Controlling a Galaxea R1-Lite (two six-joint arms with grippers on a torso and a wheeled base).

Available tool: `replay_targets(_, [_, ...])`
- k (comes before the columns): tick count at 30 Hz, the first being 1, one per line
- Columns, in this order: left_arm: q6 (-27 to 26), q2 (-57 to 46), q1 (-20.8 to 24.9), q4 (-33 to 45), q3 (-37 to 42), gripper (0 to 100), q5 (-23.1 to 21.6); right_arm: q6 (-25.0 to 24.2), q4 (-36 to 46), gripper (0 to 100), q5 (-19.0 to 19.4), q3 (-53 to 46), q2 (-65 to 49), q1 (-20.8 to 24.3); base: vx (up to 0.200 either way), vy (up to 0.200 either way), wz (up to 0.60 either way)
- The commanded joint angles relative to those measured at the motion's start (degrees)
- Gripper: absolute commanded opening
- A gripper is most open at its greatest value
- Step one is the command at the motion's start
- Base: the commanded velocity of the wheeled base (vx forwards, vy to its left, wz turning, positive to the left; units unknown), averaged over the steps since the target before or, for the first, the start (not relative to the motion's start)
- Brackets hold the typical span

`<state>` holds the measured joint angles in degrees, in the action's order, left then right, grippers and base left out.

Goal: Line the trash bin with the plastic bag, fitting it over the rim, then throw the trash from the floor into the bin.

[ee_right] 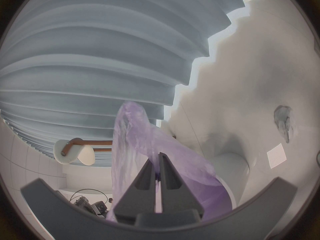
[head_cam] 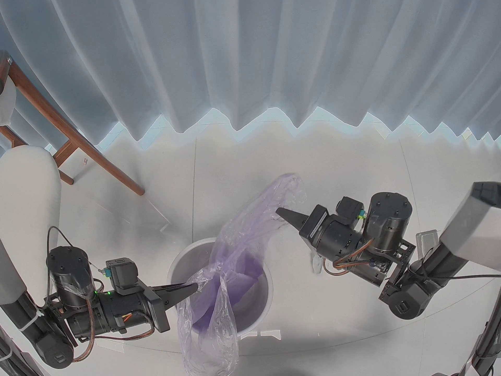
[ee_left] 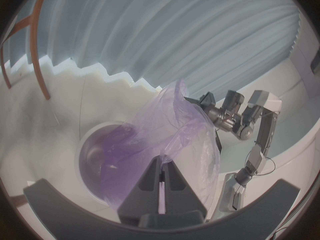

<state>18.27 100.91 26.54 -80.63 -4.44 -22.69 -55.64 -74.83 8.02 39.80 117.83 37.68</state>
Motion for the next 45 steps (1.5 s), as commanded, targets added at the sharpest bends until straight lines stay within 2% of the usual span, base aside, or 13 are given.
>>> replay_targets(1, [1.9,3.6,-0.5,-0.1,-1.2,0,0.0,-0.2,-1.6,0,0.0,-0.2,5.8,0.0,0.000,0.000,0.00])
replay_targets(10, [1.9,10.0,-1.7,-3.4,-1.3,0,0.4,0.1,-2.8,0,-0.1,0.1,10.6,-0.4,0.000,0.000,0.00])
replay_targets(17, [1.7,16.4,-2.9,-8.1,-2.0,0,6.2,0.2,-6.1,0,-0.1,0.0,12.1,-1.4,0.000,0.000,0.00])
replay_targets(27, [2.2,12.7,-8.0,-8.1,-2.9,0,6.6,-0.3,-5.6,0,0.5,-1.0,8.9,-6.1,0.000,0.000,0.00])
replay_targets(30, [2.0,11.1,-10.2,-8.0,-2.9,0,6.9,-0.2,-4.0,0,0.9,-1.1,8.8,-7.1,0.000,0.000,0.00])
replay_targets(38, [1.6,12.6,-12.5,-7.8,-2.8,0,7.1,-0.1,6.1,0,3.3,-0.1,9.1,-8.9,0.000,0.000,0.00])
replay_targets(45, [-0.8,16.3,-16.0,-7.9,-3.0,0,7.5,0.0,9.5,0,4.1,1.0,9.9,-10.6,0.000,0.000,0.00])
